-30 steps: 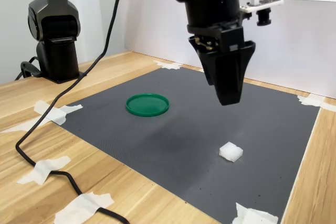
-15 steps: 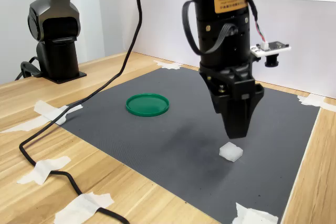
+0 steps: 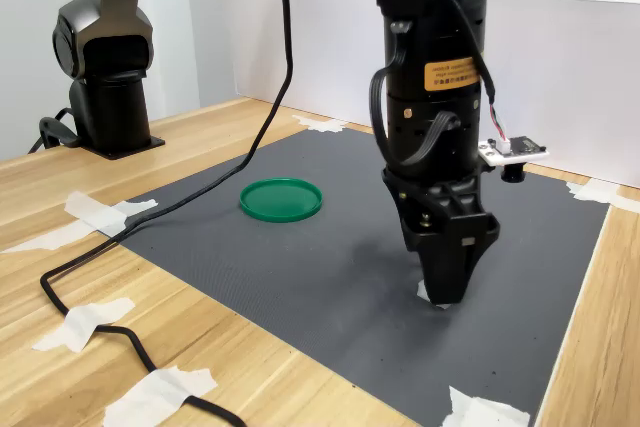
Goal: Grasp a white terminal and put it on the green lid.
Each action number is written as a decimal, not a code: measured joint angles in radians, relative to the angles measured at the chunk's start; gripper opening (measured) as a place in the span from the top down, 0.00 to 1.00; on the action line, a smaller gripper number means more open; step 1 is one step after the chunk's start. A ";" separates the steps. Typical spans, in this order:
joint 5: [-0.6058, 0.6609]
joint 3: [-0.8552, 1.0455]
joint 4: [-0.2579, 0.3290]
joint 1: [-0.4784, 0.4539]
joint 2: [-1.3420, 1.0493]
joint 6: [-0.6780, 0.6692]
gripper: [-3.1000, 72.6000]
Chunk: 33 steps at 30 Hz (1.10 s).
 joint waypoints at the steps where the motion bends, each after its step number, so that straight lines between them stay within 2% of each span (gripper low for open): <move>1: -0.008 0.000 -0.002 0.000 0.002 0.001 0.06; 21: -0.043 -0.003 -0.006 0.000 0.021 0.016 0.17; 27: -0.043 -0.003 -0.003 0.000 0.021 0.017 0.26; 33: -0.043 -0.003 0.019 0.000 0.021 0.017 0.41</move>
